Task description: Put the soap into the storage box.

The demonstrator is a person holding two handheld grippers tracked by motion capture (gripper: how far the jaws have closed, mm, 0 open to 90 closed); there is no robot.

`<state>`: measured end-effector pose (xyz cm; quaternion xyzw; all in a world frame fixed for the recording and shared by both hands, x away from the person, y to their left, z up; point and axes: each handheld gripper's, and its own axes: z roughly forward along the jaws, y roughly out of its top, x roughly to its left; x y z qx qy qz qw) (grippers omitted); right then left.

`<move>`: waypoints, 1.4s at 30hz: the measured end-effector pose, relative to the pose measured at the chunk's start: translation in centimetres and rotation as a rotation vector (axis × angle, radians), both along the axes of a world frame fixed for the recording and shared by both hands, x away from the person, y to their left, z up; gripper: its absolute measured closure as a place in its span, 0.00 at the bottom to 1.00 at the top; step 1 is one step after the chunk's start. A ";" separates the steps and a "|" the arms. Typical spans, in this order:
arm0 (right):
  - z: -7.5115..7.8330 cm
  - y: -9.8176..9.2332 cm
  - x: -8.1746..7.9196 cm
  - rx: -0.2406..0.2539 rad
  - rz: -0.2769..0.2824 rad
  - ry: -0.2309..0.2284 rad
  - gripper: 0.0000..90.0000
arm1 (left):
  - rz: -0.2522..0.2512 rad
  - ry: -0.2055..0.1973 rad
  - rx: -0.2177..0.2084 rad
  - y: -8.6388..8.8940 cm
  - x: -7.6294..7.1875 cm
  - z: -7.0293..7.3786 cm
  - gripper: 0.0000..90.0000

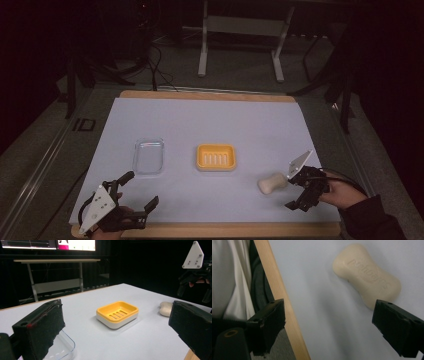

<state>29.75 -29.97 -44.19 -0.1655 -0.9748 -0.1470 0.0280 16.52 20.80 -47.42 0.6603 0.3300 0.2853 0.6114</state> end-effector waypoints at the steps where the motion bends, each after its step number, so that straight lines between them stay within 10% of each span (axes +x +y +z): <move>1: 0.0 0.0 0.0 -0.013 0.000 0.012 0.12 | 0.001 0.000 0.000 0.0 0.0 0.0 0.00; 25: -1.3 1.0 -0.2 -0.297 0.091 0.147 0.15 | -0.007 0.009 0.006 -0.1 0.0 -0.1 0.00; 42: -0.8 1.8 0.1 -0.335 0.160 0.215 0.17 | -0.008 0.015 0.008 -0.1 0.0 -0.1 0.00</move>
